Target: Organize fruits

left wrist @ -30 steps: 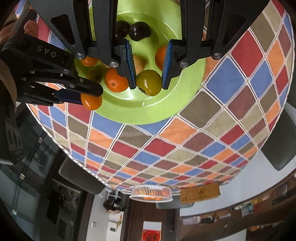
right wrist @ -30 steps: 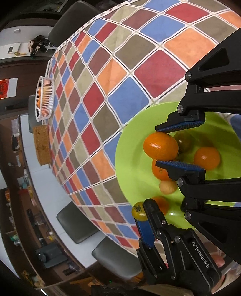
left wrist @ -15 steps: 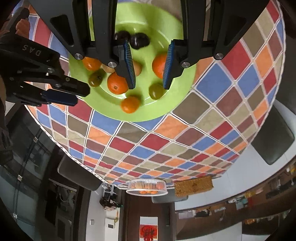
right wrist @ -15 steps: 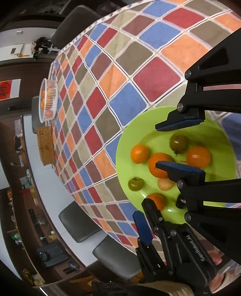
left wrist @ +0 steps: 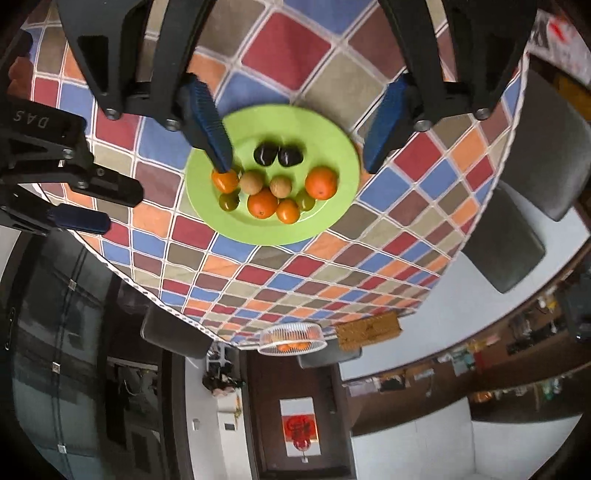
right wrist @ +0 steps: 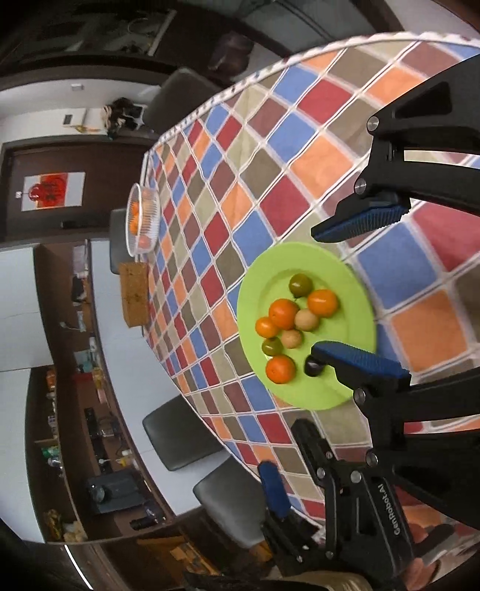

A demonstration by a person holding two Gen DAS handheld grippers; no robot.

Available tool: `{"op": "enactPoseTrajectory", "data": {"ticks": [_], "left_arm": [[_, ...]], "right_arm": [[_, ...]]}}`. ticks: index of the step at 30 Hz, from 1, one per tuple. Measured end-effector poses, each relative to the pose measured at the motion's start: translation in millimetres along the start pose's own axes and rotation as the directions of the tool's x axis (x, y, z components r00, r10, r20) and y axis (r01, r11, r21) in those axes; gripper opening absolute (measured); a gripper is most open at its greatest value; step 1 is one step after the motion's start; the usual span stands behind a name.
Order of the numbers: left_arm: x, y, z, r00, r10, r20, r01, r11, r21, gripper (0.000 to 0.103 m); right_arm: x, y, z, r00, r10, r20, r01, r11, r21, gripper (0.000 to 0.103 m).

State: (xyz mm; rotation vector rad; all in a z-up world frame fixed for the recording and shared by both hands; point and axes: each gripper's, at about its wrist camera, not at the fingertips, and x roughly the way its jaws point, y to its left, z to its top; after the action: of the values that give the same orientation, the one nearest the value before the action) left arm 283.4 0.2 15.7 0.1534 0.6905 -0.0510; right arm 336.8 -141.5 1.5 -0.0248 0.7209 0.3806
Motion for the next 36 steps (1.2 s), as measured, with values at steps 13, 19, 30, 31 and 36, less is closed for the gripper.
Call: {"op": "enactPoseTrajectory", "data": {"ticks": [13,19,30,31,36], "left_arm": [[-90,-14,-49,0.991,0.052,0.124,-0.045,0.997,-0.058,0.092],[-116,-20,-63,0.985,0.088,0.151,-0.08,0.995,-0.061,0.096],[-149,-29,-84,0.982,0.056,0.178,-0.042,0.996,-0.08,0.097],[-152,-29,-86,0.982,0.055,0.183,-0.041,0.996,-0.082,0.097],[-166,-31,-90,0.977,0.045,0.207,-0.027,0.996,-0.091,0.099]], "right_arm": [[-83,12,-58,0.997,-0.039,0.067,0.038,0.999,0.02,0.074],[-109,16,-78,0.995,-0.054,0.08,0.052,0.998,0.03,0.076],[-145,25,-104,0.992,-0.05,0.116,0.047,0.999,0.026,0.077],[-149,25,-105,0.991,-0.051,0.122,0.049,0.998,0.026,0.077],[-161,28,-110,0.988,-0.055,0.141,0.052,0.998,0.027,0.077]]}}
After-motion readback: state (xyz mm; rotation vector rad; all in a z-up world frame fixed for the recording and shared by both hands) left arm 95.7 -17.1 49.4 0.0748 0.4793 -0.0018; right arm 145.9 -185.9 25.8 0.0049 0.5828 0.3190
